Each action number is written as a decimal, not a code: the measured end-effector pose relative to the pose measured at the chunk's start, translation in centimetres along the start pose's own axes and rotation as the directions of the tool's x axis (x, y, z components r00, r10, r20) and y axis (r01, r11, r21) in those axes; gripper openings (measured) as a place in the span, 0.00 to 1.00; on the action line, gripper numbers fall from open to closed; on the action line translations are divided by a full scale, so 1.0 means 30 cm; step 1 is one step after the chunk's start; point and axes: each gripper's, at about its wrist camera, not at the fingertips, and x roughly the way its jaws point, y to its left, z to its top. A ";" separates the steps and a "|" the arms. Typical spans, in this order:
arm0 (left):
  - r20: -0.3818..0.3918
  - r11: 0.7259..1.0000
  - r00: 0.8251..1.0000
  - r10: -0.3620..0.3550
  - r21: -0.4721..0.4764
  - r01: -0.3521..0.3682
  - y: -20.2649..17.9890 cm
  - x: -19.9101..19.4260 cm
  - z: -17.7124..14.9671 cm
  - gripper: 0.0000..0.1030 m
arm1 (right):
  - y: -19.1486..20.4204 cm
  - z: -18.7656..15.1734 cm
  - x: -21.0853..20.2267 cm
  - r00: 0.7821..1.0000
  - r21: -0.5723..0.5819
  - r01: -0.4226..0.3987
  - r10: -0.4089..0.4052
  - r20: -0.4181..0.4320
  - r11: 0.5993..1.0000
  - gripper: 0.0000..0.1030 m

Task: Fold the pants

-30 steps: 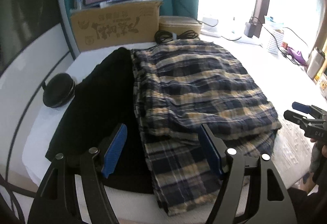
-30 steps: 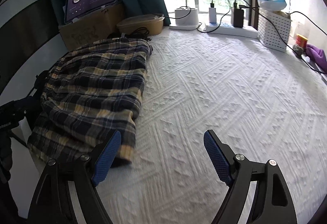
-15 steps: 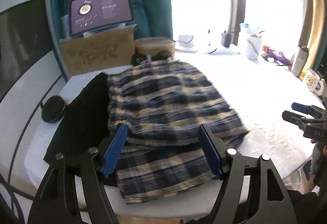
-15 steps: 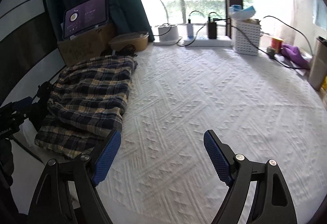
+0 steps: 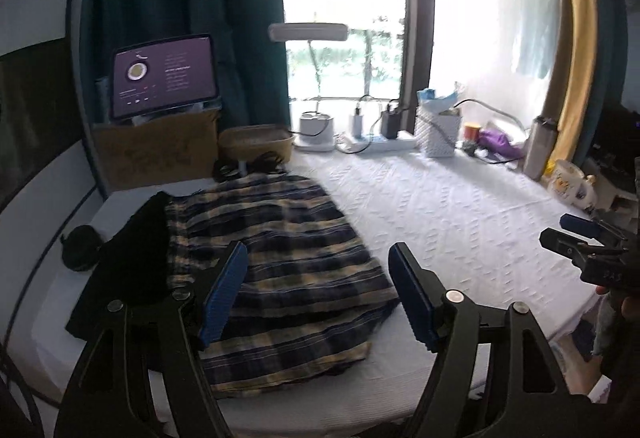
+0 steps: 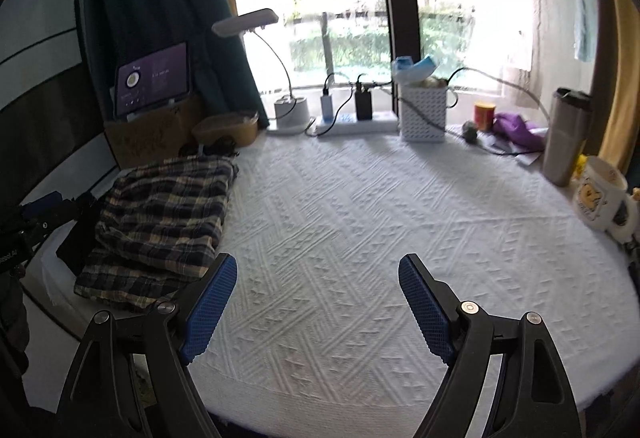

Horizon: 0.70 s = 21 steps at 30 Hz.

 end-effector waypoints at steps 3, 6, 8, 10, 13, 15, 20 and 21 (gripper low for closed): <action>0.029 1.000 0.999 -0.021 -0.001 0.021 -0.019 -0.019 0.004 0.79 | -0.009 0.002 -0.050 1.000 -0.007 0.024 -0.024 0.020 1.000 0.82; 0.068 0.999 0.997 -0.044 0.014 0.043 -0.039 -0.048 0.011 0.84 | -0.016 0.004 -0.102 0.998 -0.001 0.040 -0.040 0.049 0.999 0.82; 0.091 0.999 0.995 -0.043 0.021 0.041 -0.050 -0.067 0.017 0.86 | -0.020 0.008 -0.140 0.996 0.000 0.051 -0.051 0.069 0.999 0.82; 0.112 0.999 0.993 -0.046 0.023 0.044 -0.054 -0.085 0.023 0.87 | -0.016 0.016 -0.170 0.994 -0.005 0.068 -0.068 0.089 0.998 0.82; 0.156 0.999 0.986 -0.050 0.025 0.047 -0.059 -0.127 0.039 0.89 | -0.011 0.032 -0.224 0.989 -0.014 0.085 -0.082 0.124 0.996 0.82; 0.187 0.999 0.981 -0.044 0.032 0.039 -0.060 -0.159 0.050 0.90 | -0.001 0.041 -0.260 0.986 -0.022 0.088 -0.084 0.147 0.996 0.82; 0.259 1.000 0.966 -0.020 0.028 0.013 -0.049 -0.230 0.074 0.91 | 0.009 0.052 -0.321 0.979 -0.032 0.096 -0.089 0.183 0.995 0.82; 0.266 0.999 0.964 -0.023 0.029 0.015 -0.050 -0.240 0.074 0.91 | 0.010 0.054 -0.333 0.978 -0.032 0.098 -0.090 0.190 0.995 0.82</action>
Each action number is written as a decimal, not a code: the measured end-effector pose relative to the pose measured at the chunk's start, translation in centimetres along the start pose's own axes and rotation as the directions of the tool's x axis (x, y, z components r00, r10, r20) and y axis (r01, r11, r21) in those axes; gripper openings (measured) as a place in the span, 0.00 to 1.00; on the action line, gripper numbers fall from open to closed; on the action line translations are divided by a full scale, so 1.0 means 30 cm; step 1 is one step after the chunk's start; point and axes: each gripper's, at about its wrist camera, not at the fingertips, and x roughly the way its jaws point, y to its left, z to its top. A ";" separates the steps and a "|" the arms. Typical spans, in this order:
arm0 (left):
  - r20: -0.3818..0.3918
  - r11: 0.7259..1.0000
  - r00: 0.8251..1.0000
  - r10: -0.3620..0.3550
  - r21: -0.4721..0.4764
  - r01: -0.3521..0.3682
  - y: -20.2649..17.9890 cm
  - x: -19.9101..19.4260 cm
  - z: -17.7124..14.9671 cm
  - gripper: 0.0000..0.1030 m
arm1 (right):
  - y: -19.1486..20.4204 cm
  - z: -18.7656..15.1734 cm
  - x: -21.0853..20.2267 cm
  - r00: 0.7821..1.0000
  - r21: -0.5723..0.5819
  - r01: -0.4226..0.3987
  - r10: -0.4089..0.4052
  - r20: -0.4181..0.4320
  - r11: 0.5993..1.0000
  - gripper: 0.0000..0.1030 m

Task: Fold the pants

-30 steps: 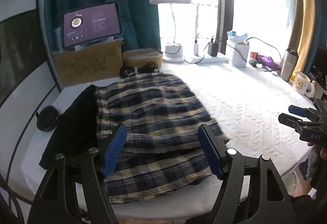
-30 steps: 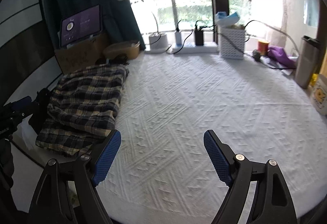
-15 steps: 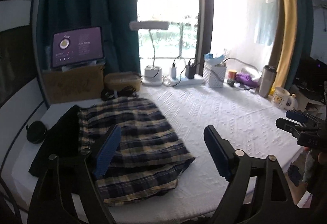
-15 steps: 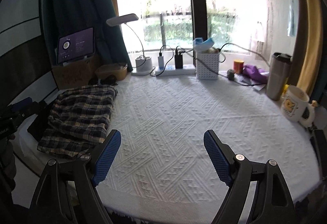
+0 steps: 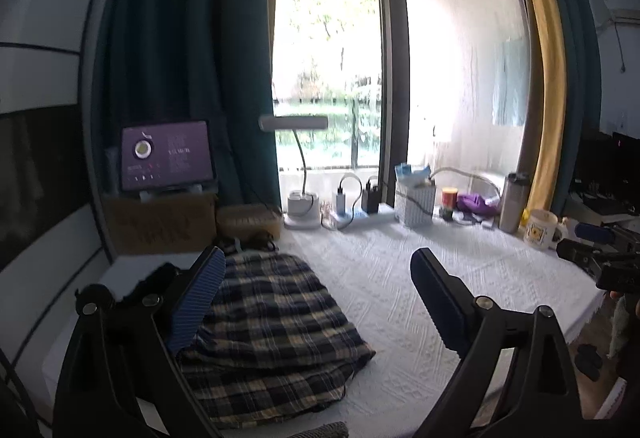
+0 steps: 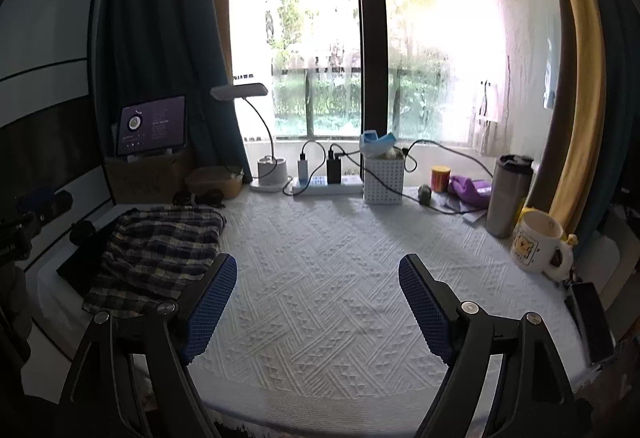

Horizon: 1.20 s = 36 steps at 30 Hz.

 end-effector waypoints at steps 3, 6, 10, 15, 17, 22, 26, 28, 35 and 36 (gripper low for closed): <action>0.039 1.000 0.999 -0.006 0.010 0.005 -0.004 -0.035 0.013 0.91 | -0.002 0.015 -0.036 1.000 -0.003 0.002 -0.002 0.027 1.000 0.83; 0.075 1.000 0.997 -0.007 0.013 0.006 -0.011 -0.065 0.023 0.91 | 0.001 0.031 -0.071 0.998 0.001 -0.019 0.019 0.054 1.000 0.84; 0.113 1.000 0.994 -0.007 -0.002 0.007 -0.011 -0.101 0.036 0.99 | 0.027 0.046 -0.119 0.995 -0.020 -0.007 0.009 0.098 1.000 0.92; 0.165 1.000 0.986 0.008 -0.008 -0.007 -0.009 -0.148 0.047 0.99 | 0.062 0.069 -0.185 0.986 -0.041 -0.006 0.013 0.167 0.999 1.00; 0.171 1.000 0.985 0.024 -0.004 -0.024 -0.006 -0.155 0.052 0.99 | 0.069 0.076 -0.203 0.982 -0.033 -0.010 0.016 0.187 0.999 1.00; 0.192 0.998 0.979 0.069 -0.017 -0.067 0.000 -0.165 0.048 0.99 | 0.073 0.082 -0.215 0.979 -0.020 0.006 -0.002 0.204 1.000 1.00; 0.208 0.998 0.976 0.067 -0.028 -0.063 0.006 -0.172 0.046 0.99 | 0.071 0.082 -0.207 0.981 -0.014 0.032 -0.029 0.193 0.999 1.00; 0.202 0.997 0.977 0.069 -0.029 -0.065 0.004 -0.166 0.046 0.99 | 0.070 0.080 -0.206 0.981 -0.009 0.032 -0.029 0.191 0.999 1.00; 0.185 0.998 0.981 0.063 -0.030 -0.058 0.000 -0.159 0.043 0.99 | 0.067 0.075 -0.199 0.983 -0.007 0.029 -0.027 0.181 1.000 1.00; 0.183 0.998 0.981 0.063 -0.030 -0.058 0.000 -0.158 0.043 0.99 | 0.067 0.075 -0.198 0.983 -0.009 0.029 -0.027 0.180 1.000 1.00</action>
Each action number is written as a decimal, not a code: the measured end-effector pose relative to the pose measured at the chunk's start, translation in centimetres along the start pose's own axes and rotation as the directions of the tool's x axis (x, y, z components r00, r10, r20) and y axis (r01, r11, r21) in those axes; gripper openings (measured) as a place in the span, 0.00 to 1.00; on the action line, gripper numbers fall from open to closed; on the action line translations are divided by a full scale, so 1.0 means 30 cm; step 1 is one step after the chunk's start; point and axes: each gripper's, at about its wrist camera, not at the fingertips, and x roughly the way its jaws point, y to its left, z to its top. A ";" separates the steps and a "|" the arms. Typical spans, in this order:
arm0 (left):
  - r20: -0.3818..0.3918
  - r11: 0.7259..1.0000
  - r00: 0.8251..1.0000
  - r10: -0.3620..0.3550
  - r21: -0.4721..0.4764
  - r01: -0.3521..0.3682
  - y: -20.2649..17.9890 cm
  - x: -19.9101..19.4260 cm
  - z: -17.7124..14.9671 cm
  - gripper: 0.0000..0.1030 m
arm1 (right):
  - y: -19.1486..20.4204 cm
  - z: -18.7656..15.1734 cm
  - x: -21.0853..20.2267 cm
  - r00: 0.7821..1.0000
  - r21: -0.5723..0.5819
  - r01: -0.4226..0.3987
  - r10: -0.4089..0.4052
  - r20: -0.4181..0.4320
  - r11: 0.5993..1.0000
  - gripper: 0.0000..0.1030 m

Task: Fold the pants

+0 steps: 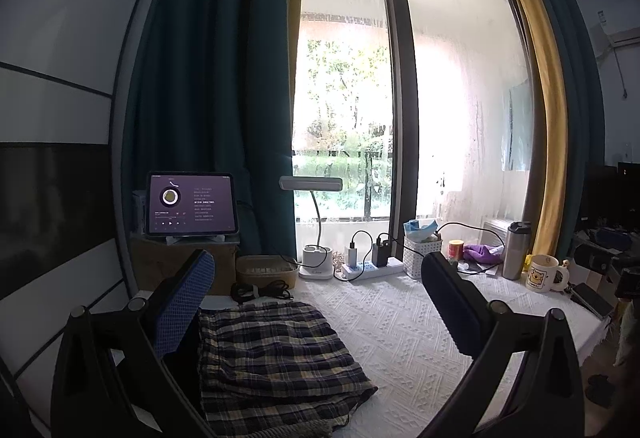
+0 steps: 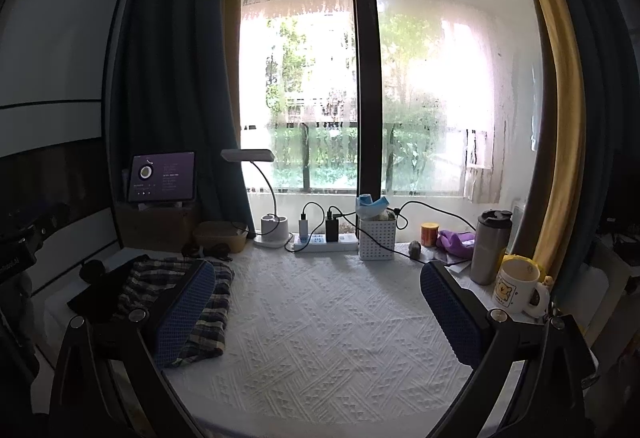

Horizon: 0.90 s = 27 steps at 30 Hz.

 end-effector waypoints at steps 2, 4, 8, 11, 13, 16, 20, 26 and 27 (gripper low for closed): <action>-0.003 1.000 1.000 0.003 -0.003 -0.003 -0.002 0.002 0.000 0.99 | -0.001 -0.001 0.002 1.000 0.000 -0.002 0.002 -0.003 1.000 1.00; -0.007 1.000 1.000 0.000 -0.006 0.000 -0.004 0.002 0.002 0.99 | 0.000 -0.002 0.003 1.000 0.001 -0.003 0.003 -0.004 1.000 1.00; -0.004 1.000 1.000 -0.005 -0.001 0.005 -0.010 -0.002 0.004 0.99 | -0.002 -0.004 0.006 1.000 0.006 -0.001 0.001 -0.007 1.000 1.00; -0.004 1.000 1.000 -0.004 -0.001 0.004 -0.012 -0.002 0.004 0.99 | -0.002 -0.005 0.007 1.000 0.000 0.000 0.000 -0.008 1.000 1.00; -0.004 1.000 1.000 -0.002 -0.002 0.002 -0.010 -0.002 0.004 0.99 | -0.001 -0.006 0.011 1.000 -0.003 0.000 0.000 -0.013 1.000 1.00; -0.009 1.000 1.000 0.002 -0.003 -0.002 -0.008 0.000 0.002 0.99 | 0.004 -0.009 0.015 1.000 -0.003 -0.001 0.001 -0.018 1.000 1.00; -0.008 1.000 1.000 0.004 -0.006 -0.004 -0.004 -0.001 0.001 0.99 | 0.010 -0.011 0.018 1.000 -0.004 0.000 0.000 -0.021 1.000 1.00; -0.013 1.000 1.000 0.000 -0.001 0.000 -0.004 0.002 -0.001 0.99 | 0.010 -0.015 0.023 1.000 -0.006 0.000 0.000 -0.027 1.000 1.00; -0.015 1.000 1.000 0.000 0.000 0.000 -0.004 0.002 -0.001 0.99 | 0.011 -0.015 0.024 1.000 -0.007 0.000 0.000 -0.029 1.000 1.00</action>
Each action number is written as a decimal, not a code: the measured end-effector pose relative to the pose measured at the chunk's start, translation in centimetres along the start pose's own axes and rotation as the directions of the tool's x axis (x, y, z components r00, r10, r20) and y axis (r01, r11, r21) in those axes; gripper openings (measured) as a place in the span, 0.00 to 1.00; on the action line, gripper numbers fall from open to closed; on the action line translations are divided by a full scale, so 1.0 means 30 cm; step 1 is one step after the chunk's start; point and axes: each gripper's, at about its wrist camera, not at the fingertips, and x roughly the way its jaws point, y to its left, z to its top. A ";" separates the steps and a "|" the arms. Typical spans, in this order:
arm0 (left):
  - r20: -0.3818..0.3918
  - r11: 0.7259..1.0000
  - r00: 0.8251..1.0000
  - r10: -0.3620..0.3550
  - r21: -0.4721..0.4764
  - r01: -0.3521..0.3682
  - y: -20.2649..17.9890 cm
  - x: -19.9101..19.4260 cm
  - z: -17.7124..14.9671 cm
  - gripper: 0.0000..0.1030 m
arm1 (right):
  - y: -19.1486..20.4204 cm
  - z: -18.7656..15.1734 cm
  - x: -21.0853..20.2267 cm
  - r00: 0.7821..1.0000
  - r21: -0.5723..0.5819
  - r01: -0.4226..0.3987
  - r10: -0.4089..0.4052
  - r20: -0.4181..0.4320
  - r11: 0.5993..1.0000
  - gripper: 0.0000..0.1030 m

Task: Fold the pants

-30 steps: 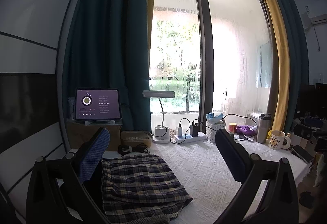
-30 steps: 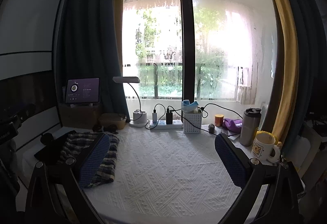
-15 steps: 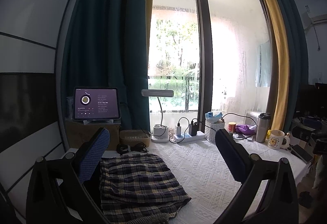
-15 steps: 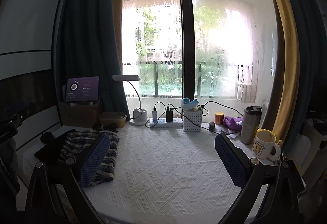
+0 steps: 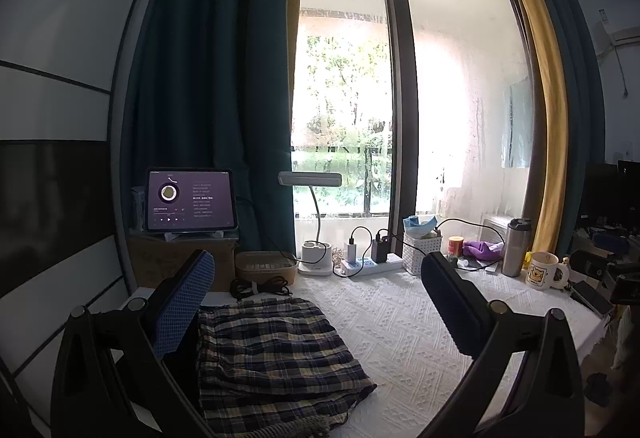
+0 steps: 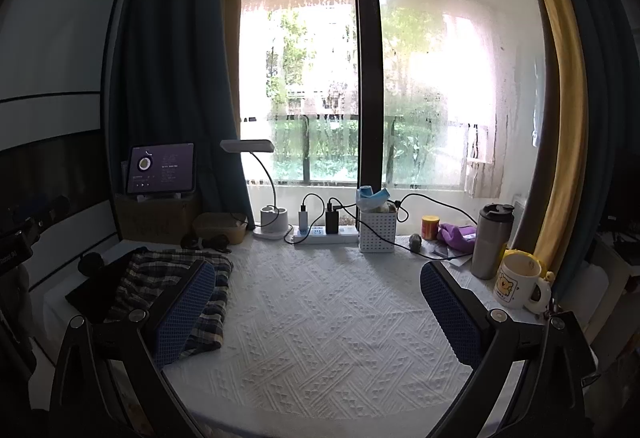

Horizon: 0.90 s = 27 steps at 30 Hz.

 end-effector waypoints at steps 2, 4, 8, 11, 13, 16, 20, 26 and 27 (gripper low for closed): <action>-0.003 1.000 1.000 -0.002 -0.002 0.002 0.000 0.000 -0.001 0.99 | 0.000 -0.001 0.001 1.000 0.001 0.000 0.000 -0.001 1.000 1.00; -0.003 1.000 1.000 -0.004 -0.006 0.004 0.003 0.000 0.000 0.99 | -0.001 -0.001 0.002 1.000 0.000 0.000 0.000 -0.001 1.000 1.00; 0.001 1.000 1.000 -0.004 -0.013 0.004 0.007 -0.004 0.002 0.99 | -0.002 -0.002 0.003 1.000 0.002 0.000 0.000 -0.003 1.000 1.00; 0.000 1.000 1.000 -0.004 -0.011 0.004 0.007 -0.004 0.001 0.99 | -0.002 -0.002 0.004 1.000 0.001 0.000 0.000 -0.002 1.000 1.00; -0.001 1.000 1.000 -0.005 -0.011 0.005 0.008 -0.003 0.002 0.99 | -0.002 -0.002 0.004 1.000 0.001 0.001 -0.001 -0.002 1.000 1.00; -0.002 1.000 1.000 -0.007 -0.012 0.007 0.009 -0.004 0.001 0.99 | -0.001 -0.004 0.006 1.000 0.001 0.000 0.000 -0.004 1.000 1.00; -0.003 1.000 1.000 -0.006 -0.012 0.006 0.011 -0.003 0.001 0.99 | -0.002 -0.008 0.008 1.000 0.004 0.001 -0.001 -0.008 1.000 1.00; -0.005 1.000 1.000 -0.009 -0.012 0.009 0.006 -0.005 -0.001 0.99 | -0.002 -0.011 0.011 1.000 0.004 0.002 -0.002 -0.008 1.000 1.00; -0.004 1.000 1.000 -0.009 -0.012 0.009 0.005 -0.005 -0.002 0.99 | -0.003 -0.010 0.011 1.000 0.004 0.002 -0.002 -0.008 1.000 1.00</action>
